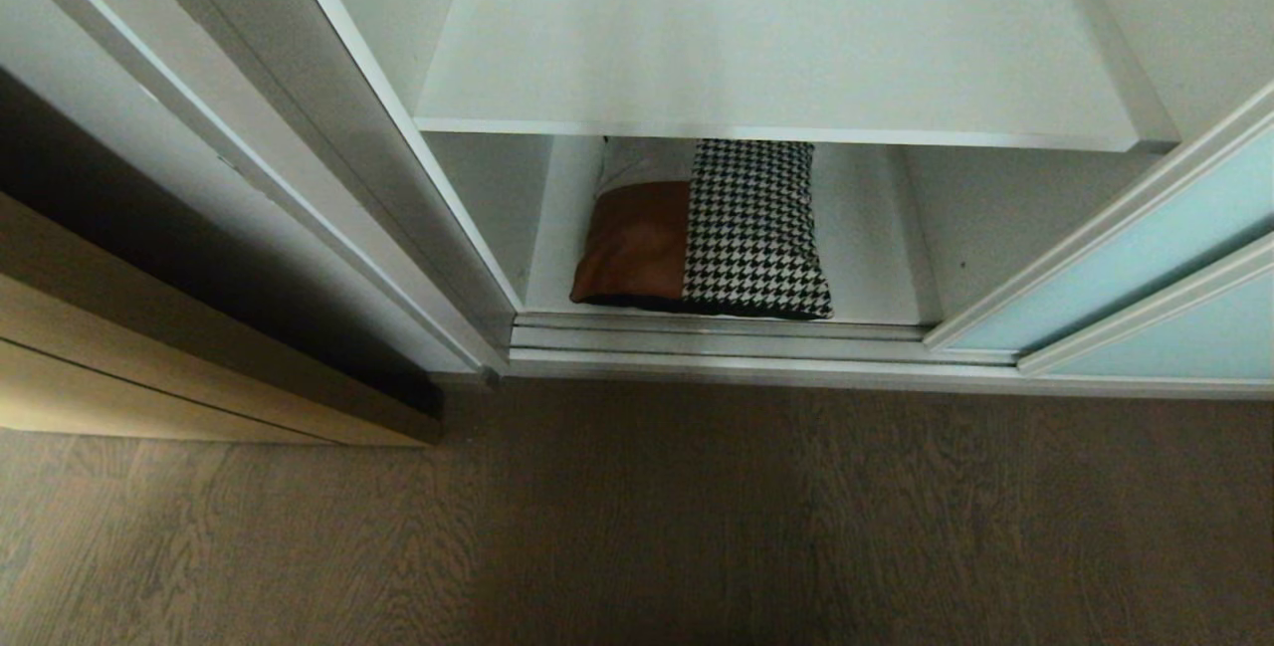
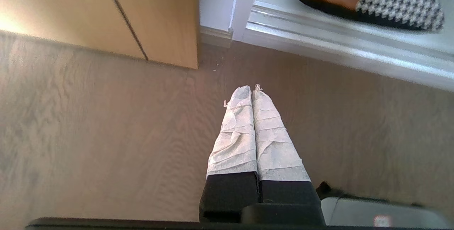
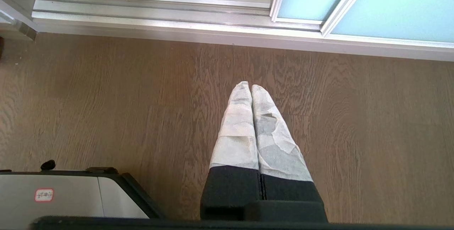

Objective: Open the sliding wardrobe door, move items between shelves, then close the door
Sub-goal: Open the door

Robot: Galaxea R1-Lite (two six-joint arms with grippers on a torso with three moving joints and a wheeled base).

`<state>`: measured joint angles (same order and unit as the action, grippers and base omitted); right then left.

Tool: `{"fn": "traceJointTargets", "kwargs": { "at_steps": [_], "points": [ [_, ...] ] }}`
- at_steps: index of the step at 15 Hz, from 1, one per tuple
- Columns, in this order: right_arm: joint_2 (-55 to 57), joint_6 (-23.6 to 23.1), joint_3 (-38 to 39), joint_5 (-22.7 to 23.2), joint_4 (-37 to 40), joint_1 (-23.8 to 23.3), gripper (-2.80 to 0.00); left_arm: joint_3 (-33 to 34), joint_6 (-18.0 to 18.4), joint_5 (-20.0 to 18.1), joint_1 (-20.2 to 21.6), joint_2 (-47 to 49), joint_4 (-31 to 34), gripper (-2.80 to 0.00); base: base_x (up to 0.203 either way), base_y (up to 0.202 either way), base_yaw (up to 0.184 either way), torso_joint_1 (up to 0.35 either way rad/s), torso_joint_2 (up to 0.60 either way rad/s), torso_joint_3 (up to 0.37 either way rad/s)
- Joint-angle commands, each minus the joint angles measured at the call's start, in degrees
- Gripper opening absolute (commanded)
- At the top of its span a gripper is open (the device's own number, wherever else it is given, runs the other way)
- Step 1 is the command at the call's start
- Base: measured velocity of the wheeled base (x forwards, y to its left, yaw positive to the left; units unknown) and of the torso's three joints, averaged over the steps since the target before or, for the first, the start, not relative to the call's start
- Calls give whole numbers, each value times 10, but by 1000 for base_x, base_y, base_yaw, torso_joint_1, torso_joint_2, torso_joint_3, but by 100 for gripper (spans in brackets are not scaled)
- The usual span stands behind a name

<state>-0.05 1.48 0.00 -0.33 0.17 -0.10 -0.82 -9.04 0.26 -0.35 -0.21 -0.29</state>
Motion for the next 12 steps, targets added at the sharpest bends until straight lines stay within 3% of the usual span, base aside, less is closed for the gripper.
{"fn": "traceJointTargets", "kwargs": {
  "at_steps": [1, 2, 3, 5, 12],
  "points": [
    [0, 0, 1, 1, 0, 0, -280, 1, 136, -15, 0, 2, 1, -280, 0, 0, 0, 0, 0, 0],
    [0, 0, 0, 0, 0, 0, -280, 6, 191, -23, 0, 3, 5, -280, 0, 0, 0, 0, 0, 0],
    [0, 0, 0, 0, 0, 0, -280, 7, 205, -27, 0, 2, 9, -280, 0, 0, 0, 0, 0, 0],
    [0, 0, 1, 0, 0, 0, -280, 9, 144, -23, 0, 1, 9, -280, 0, 0, 0, 0, 0, 0],
    [0, 0, 0, 0, 0, 0, -280, 9, 135, -12, 0, 1, 9, -280, 0, 0, 0, 0, 0, 0]
  ]
}}
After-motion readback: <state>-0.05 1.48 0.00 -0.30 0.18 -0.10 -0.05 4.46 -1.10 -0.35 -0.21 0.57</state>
